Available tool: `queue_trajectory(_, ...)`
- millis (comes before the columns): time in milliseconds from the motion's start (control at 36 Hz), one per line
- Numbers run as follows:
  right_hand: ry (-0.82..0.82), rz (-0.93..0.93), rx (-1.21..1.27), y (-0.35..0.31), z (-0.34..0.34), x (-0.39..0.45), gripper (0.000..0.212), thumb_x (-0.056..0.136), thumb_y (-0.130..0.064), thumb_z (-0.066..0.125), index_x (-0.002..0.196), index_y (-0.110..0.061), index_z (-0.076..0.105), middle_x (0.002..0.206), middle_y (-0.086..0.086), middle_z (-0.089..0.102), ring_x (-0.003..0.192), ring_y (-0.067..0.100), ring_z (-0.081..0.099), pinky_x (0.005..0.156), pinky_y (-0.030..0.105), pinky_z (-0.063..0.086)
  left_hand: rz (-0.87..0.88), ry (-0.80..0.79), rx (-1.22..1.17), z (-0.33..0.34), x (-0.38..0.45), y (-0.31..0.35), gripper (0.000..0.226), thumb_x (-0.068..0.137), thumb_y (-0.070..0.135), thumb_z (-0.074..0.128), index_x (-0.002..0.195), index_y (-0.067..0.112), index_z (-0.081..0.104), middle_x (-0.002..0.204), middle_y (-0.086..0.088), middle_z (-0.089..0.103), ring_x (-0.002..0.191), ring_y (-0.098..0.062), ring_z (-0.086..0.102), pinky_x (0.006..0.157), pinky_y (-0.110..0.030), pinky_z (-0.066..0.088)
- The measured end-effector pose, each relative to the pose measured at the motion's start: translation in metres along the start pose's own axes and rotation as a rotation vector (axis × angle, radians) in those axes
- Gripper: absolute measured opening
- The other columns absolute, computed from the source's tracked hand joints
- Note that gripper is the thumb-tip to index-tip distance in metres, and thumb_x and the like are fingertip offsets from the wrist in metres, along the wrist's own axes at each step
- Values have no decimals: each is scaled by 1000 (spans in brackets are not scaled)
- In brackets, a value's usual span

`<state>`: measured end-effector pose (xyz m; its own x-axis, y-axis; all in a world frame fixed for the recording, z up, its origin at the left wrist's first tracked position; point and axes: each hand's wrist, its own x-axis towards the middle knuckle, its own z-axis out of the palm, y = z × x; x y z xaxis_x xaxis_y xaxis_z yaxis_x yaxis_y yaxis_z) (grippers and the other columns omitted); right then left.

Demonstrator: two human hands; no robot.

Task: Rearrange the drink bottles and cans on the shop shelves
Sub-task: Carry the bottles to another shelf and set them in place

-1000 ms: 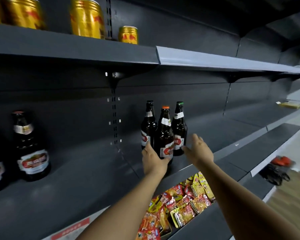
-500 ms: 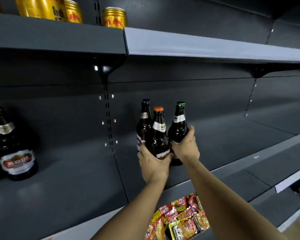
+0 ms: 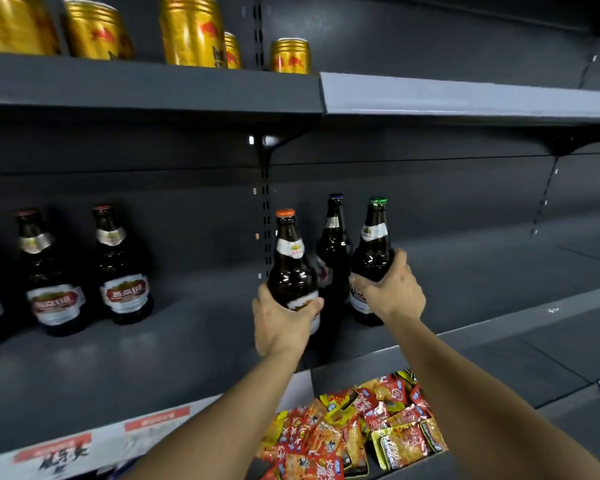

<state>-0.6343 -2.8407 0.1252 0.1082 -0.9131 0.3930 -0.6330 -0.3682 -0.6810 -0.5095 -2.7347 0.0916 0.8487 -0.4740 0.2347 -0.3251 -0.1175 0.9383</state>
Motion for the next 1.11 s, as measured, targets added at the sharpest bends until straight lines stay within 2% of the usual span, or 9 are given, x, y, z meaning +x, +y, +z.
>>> queue_trajectory(111, -26, -60, 23, -39, 12, -30, 71, 73, -51, 72, 124, -17, 35, 118, 6, 58, 101, 33, 59, 72, 35, 39, 23, 32, -5, -55, 14, -16, 75, 56, 44, 85, 118, 26, 47, 109, 3, 56, 96, -21, 61, 79, -43, 54)
queue_trajectory(306, -112, -107, 59, -123, 54, -99, 82, 74, -52, 72, 136, -16, 31, 130, 7, 54, 115, 35, 54, 86, 41, 43, 17, 72, 34, -157, 44, -51, 79, 55, 43, 86, 121, 24, 47, 113, -1, 55, 101, -25, 60, 83, -45, 53)
queue_trajectory(389, -188, -147, 107, -152, 77, -126, 78, 72, -50, 75, 132, -18, 35, 126, 7, 57, 114, 33, 55, 87, 39, 43, -2, 110, 65, -197, 49, -63, 84, 58, 42, 86, 129, 24, 43, 119, -2, 52, 108, -26, 57, 87, -38, 50)
queue_trajectory(500, -303, -179, 177, -192, 105, -156, 73, 72, -42, 78, 128, -19, 37, 122, 9, 59, 112, 33, 56, 85, 38, 45, -34, 144, 116, -244, 49, -79, 88, 63, 41, 84, 136, 24, 38, 126, -2, 47, 111, -25, 55, 84, -32, 45)
queue_trajectory(611, -387, -228, 231, -228, 134, -178, 69, 71, -42, 80, 121, -18, 39, 117, 10, 62, 105, 33, 59, 80, 38, 49, -118, 219, 92, -282, 54, -90, 85, 65, 42, 83, 135, 23, 39, 124, -2, 47, 111, -26, 56, 86, -35, 46)
queue_trajectory(694, -434, -241, 295, -249, 152, -194, 65, 71, -41, 80, 117, -18, 40, 114, 7, 63, 102, 31, 60, 76, 36, 48, -109, 261, 123, -310, 60, -97, 86, 66, 42, 83, 137, 23, 37, 127, -3, 46, 111, -26, 56, 84, -33, 45)
queue_trajectory(889, -501, -274, 318, -290, 180, -224, 68, 72, -40, 79, 124, -23, 39, 116, 2, 63, 106, 29, 60, 83, 36, 48, -126, 335, 149, -371, 81, -117, 87, 65, 39, 84, 136, 20, 39, 126, -3, 47, 108, -27, 57, 84, -35, 45)
queue_trajectory(1028, -505, -287, 310, -315, 200, -233, 68, 72, -39, 80, 123, -23, 39, 107, -6, 58, 104, 24, 60, 78, 32, 46, -108, 328, 144, -403, 104, -135, 87, 64, 34, 86, 136, 18, 40, 124, -5, 47, 109, -27, 56, 86, -36, 45)
queue_trajectory(1111, -499, -276, 319, -325, 215, -237, 67, 71, -42, 79, 120, -26, 38, 109, -7, 61, 100, 20, 61, 80, 34, 49, -83, 287, 143, -415, 121, -144, 89, 63, 33, 86, 137, 18, 39, 124, -5, 47, 111, -26, 54, 89, -36, 45)
